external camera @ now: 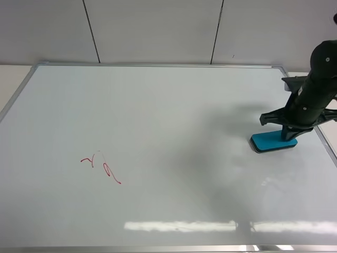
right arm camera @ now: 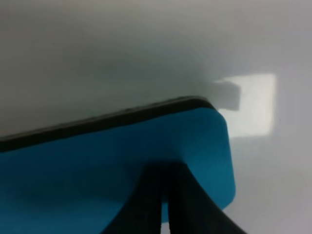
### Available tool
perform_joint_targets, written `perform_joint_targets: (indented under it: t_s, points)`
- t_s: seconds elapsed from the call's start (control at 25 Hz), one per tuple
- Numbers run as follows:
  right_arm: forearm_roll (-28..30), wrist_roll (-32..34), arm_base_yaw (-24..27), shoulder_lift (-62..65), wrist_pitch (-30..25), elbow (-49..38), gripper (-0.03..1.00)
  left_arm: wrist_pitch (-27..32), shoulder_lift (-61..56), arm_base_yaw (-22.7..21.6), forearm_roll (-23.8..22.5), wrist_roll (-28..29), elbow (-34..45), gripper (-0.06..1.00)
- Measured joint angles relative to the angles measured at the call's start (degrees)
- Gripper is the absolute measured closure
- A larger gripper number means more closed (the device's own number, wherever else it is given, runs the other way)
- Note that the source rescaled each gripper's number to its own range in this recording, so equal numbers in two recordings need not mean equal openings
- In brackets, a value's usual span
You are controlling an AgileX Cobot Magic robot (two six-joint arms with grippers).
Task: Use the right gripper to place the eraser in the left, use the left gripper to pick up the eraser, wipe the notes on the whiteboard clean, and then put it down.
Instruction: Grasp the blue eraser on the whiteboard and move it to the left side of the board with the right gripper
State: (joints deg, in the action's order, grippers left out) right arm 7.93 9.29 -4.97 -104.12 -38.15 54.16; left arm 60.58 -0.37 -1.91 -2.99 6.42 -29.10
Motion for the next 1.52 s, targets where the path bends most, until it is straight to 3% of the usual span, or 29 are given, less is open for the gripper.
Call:
perform_joint_targets:
  t_s: [0.32,0.64,1.16,1.52]
  points:
    - [-0.5,0.0,-3.38,-1.39,1.85,0.8,0.97,0.0,0.0,0.0,-0.05,0.0,0.0,-0.05]
    - [-11.77,0.0,-10.33,-4.5,11.0,3.32,0.97,0.0,0.0,0.0,-0.05,0.0,0.0,-0.05]
    - [-21.95,-0.91,-25.0,-20.82,10.23,26.43,0.97,0.0,0.0,0.0,-0.05,0.0,0.0,-0.05]
    - [-36.42,-4.29,-34.24,-31.7,11.56,42.7,0.97,0.0,0.0,0.0,-0.05,0.0,0.0,-0.05]
